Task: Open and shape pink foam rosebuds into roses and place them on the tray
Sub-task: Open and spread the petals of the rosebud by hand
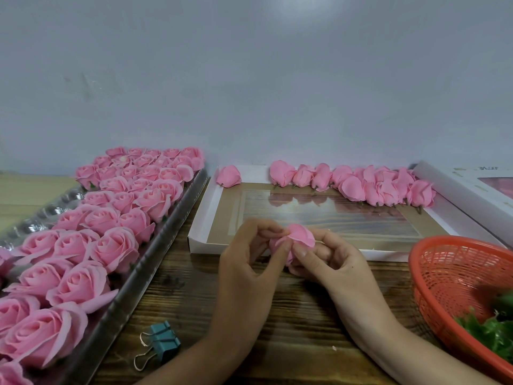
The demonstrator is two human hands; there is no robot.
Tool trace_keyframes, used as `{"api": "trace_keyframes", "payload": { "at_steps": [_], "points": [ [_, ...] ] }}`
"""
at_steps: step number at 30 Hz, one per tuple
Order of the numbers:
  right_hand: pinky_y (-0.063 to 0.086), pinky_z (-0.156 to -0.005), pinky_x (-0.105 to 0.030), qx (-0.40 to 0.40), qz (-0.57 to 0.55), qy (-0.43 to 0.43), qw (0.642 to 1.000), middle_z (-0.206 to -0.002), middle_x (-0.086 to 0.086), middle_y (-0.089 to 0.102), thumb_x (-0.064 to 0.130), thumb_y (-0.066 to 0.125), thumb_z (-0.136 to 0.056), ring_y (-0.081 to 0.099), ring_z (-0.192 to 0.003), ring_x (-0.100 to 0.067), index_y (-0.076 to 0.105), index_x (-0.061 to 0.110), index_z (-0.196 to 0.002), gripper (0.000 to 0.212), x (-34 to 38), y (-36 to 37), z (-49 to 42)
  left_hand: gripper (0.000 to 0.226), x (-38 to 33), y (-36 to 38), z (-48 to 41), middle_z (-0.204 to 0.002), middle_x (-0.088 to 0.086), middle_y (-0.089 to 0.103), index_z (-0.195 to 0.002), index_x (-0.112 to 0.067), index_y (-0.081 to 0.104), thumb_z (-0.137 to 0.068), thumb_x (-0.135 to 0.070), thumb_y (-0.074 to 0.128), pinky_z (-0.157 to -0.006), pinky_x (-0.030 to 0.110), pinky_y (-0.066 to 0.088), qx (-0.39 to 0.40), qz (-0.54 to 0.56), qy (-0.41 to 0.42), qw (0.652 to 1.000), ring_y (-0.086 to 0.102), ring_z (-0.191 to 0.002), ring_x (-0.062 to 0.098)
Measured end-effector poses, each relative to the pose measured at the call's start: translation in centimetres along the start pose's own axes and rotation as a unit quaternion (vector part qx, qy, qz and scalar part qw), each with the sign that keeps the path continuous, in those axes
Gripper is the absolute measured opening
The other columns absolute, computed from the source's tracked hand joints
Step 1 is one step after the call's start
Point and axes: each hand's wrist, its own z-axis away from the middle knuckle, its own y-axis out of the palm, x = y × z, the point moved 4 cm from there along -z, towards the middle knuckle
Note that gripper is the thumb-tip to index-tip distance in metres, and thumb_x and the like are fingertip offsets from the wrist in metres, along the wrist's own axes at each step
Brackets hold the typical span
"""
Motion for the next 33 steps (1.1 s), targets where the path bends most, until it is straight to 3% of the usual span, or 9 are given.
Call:
{"api": "trace_keyframes", "payload": {
  "at_steps": [6, 16, 22, 26, 29, 33],
  "points": [
    [0.056, -0.076, -0.022, 0.007, 0.009, 0.008, 1.000, -0.099, -0.015, 0.076, 0.032, 0.071, -0.067, 0.071, -0.089, -0.018, 0.068, 0.002, -0.106, 0.049, -0.2, 0.1, -0.1, 0.016, -0.1, -0.1, 0.0, -0.085, -0.005, 0.067, -0.087, -0.017, 0.062, -0.082, -0.002, 0.065, -0.077, 0.017, 0.050, 0.002, -0.016, 0.008, 1.000, 0.066, -0.086, 0.011],
    [0.055, -0.072, -0.021, 0.018, 0.037, -0.002, 0.999, -0.095, -0.010, 0.076, 0.032, 0.063, -0.077, 0.068, -0.084, -0.013, 0.067, -0.001, -0.107, 0.045, -0.4, -0.1, 0.0, 0.018, 0.0, 0.1, 0.2, -0.091, -0.002, 0.068, -0.090, -0.023, 0.060, -0.085, -0.006, 0.064, -0.079, 0.020, 0.052, 0.032, -0.019, 0.013, 0.999, 0.066, -0.092, 0.019],
    [0.054, -0.071, -0.022, 0.020, 0.052, -0.022, 0.998, -0.094, -0.009, 0.075, 0.030, 0.062, -0.080, 0.065, -0.084, -0.013, 0.064, -0.001, -0.104, 0.040, -0.4, -0.1, -0.1, 0.022, -0.1, 0.3, 0.2, -0.096, -0.005, 0.067, -0.095, -0.021, 0.060, -0.085, -0.001, 0.062, -0.081, 0.014, 0.048, 0.041, -0.005, 0.001, 0.999, 0.064, -0.098, 0.011],
    [0.056, -0.071, -0.022, -0.001, 0.052, -0.043, 0.998, -0.090, -0.005, 0.073, 0.030, 0.062, -0.081, 0.065, -0.083, -0.013, 0.063, 0.002, -0.104, 0.036, -0.3, -0.3, -0.1, 0.035, 0.5, 0.4, 0.2, -0.112, -0.004, 0.062, -0.113, -0.020, 0.055, -0.081, -0.026, 0.066, -0.082, 0.016, 0.050, 0.033, 0.035, -0.057, 0.997, 0.062, -0.104, 0.010],
    [0.056, -0.071, -0.021, -0.011, 0.056, -0.079, 0.995, -0.090, -0.005, 0.074, 0.028, 0.061, -0.083, 0.070, -0.084, -0.016, 0.062, 0.006, -0.104, 0.030, 0.2, -0.4, 0.1, 0.054, 0.9, 0.6, 0.3, -0.108, -0.002, 0.064, -0.116, -0.026, 0.051, -0.071, -0.045, 0.075, -0.075, 0.019, 0.053, 0.042, 0.033, -0.092, 0.994, 0.066, -0.092, 0.010],
    [0.057, -0.077, -0.026, -0.022, 0.112, -0.142, 0.983, -0.094, -0.003, 0.071, 0.028, 0.059, -0.088, 0.070, -0.089, -0.016, 0.062, 0.010, -0.107, 0.027, 1.0, -0.4, 0.6, 0.054, 1.1, 1.0, 0.4, -0.080, -0.001, 0.064, -0.108, -0.025, 0.052, -0.064, -0.044, 0.074, -0.066, 0.029, 0.051, 0.075, 0.005, -0.101, 0.992, 0.060, -0.068, 0.011]
  ]
}}
